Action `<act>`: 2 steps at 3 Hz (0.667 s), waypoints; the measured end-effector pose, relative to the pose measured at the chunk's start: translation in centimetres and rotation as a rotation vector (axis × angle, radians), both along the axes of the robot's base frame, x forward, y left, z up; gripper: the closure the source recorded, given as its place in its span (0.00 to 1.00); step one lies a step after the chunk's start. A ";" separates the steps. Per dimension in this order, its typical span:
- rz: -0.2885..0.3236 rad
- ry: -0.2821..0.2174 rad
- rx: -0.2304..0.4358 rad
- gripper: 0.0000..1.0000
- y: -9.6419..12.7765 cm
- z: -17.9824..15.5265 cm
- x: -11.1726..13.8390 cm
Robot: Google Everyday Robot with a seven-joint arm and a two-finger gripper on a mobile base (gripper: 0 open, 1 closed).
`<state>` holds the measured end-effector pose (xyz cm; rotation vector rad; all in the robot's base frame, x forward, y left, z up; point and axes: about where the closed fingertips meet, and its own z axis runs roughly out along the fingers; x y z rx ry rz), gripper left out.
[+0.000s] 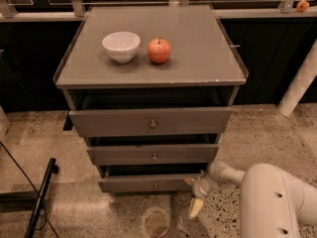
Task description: Close bottom drawer
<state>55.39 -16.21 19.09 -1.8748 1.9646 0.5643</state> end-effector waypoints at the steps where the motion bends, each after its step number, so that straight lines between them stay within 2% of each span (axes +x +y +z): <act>1: -0.043 0.005 0.010 0.00 -0.4 -0.3 0.3; 2: -0.043 0.005 0.010 0.00 -0.4 -0.3 0.4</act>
Offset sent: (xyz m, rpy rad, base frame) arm 0.0114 -0.0131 -0.0023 0.0186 0.0033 -0.0994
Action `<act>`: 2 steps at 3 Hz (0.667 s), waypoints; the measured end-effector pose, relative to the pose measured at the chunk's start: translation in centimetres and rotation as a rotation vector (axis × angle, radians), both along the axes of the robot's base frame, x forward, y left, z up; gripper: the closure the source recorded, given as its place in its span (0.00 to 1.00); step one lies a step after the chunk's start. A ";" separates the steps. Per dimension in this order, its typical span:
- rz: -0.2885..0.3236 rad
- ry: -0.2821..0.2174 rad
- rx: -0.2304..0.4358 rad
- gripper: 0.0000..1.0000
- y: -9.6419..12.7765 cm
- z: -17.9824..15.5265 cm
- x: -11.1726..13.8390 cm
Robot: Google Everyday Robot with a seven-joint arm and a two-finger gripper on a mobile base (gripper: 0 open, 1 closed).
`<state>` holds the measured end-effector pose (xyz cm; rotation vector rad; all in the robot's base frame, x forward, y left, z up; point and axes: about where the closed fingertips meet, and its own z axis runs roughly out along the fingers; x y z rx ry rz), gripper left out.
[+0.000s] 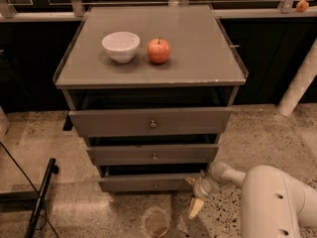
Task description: Close bottom drawer
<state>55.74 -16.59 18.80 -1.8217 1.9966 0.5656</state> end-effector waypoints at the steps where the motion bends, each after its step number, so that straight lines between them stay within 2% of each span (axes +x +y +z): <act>1: 0.024 -0.015 -0.034 0.19 0.9 -0.5 0.1; 2: 0.015 -0.033 -0.065 0.42 1.3 -0.8 1.0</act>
Offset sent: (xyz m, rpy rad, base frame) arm 0.0285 0.0135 -0.0090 -0.1082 -0.0664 -0.0071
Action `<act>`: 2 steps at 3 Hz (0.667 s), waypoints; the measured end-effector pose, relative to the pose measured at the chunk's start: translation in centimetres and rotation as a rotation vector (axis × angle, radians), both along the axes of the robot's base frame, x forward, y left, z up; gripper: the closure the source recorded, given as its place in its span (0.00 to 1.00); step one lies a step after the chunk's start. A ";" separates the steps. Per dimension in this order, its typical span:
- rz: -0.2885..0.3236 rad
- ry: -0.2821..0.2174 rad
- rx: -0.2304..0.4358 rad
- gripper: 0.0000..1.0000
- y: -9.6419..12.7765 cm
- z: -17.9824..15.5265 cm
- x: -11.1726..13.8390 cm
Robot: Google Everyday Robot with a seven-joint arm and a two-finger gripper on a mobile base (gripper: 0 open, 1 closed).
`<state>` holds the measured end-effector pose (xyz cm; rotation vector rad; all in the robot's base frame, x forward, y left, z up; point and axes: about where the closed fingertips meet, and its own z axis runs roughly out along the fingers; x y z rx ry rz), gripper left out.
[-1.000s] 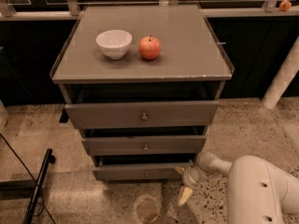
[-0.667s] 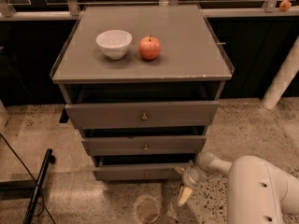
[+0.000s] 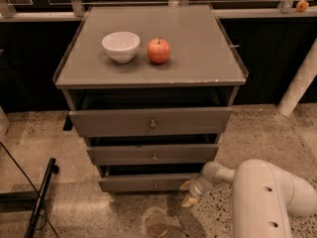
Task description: Close bottom drawer
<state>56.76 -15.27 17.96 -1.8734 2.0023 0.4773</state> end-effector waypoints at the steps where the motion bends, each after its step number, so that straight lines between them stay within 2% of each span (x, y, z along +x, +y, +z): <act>1: -0.047 -0.027 -0.023 0.65 -0.4 0.0 1.8; 2: -0.137 -0.069 -0.034 0.88 -1.6 0.3 3.9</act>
Offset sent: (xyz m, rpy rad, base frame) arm 0.0694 -0.0359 0.0123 -0.0523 -0.1326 -0.2558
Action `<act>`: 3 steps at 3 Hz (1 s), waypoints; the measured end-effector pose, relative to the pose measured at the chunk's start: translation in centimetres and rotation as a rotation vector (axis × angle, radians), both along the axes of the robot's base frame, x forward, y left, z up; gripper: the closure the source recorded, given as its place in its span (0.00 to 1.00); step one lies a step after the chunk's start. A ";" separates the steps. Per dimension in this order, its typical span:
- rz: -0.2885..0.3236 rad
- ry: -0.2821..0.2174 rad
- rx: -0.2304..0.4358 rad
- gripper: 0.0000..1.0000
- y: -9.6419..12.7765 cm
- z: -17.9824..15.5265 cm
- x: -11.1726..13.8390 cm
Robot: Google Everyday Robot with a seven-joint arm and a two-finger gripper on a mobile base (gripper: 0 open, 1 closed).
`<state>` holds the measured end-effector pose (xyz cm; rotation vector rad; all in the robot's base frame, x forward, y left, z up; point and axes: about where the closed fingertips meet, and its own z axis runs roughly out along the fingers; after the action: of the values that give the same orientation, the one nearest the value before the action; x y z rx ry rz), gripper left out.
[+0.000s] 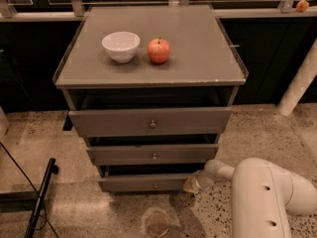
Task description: Close bottom drawer
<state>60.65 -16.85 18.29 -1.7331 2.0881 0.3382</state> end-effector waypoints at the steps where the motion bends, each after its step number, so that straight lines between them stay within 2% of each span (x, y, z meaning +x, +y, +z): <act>1: -0.059 -0.032 0.005 0.86 -0.5 0.1 1.0; 3: -0.124 -0.079 0.024 0.39 -1.1 0.1 1.5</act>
Offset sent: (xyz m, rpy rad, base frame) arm 0.0238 -0.0165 0.0051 0.0166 -0.0953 -0.1506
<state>62.14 -17.90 18.41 -1.5694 2.1136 0.2525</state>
